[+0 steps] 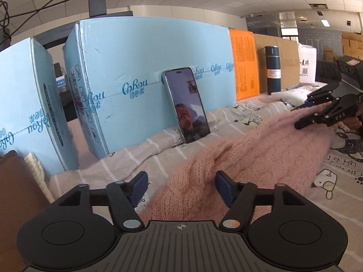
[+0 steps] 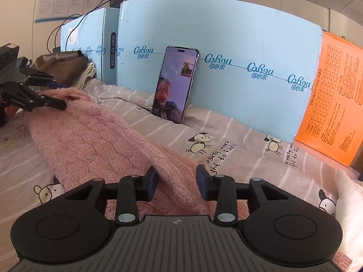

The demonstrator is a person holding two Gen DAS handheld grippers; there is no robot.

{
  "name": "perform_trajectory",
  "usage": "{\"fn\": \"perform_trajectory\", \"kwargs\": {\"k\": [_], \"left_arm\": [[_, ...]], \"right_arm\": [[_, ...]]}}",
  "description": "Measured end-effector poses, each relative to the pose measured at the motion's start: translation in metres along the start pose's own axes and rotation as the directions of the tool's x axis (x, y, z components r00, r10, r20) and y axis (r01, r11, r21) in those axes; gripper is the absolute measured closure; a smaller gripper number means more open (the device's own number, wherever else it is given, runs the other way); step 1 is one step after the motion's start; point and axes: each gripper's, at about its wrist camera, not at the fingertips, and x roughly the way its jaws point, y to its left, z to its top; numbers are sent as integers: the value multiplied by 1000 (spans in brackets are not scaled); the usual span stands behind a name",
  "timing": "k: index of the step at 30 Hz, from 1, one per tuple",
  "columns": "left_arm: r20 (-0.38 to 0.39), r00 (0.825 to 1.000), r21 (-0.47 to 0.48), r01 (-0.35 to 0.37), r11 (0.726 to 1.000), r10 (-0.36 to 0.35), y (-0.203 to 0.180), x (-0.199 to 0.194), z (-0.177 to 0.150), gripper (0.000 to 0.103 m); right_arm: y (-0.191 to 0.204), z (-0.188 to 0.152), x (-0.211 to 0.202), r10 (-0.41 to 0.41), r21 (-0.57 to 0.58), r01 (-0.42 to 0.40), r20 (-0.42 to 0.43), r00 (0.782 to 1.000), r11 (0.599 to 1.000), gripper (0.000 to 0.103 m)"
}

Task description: Fold clothes

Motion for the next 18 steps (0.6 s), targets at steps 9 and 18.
{"fn": "perform_trajectory", "kwargs": {"k": [9, 18], "left_arm": [[-83, 975, 153, 217, 964, -206, -32, 27, 14, 13], [-201, 865, 87, 483, 871, -459, 0, 35, 36, 88]], "right_arm": [[-8, -6, -12, -85, 27, 84, 36, 996, 996, 38], [-13, -11, -21, -135, 53, 132, 62, 989, 990, 34]]}}
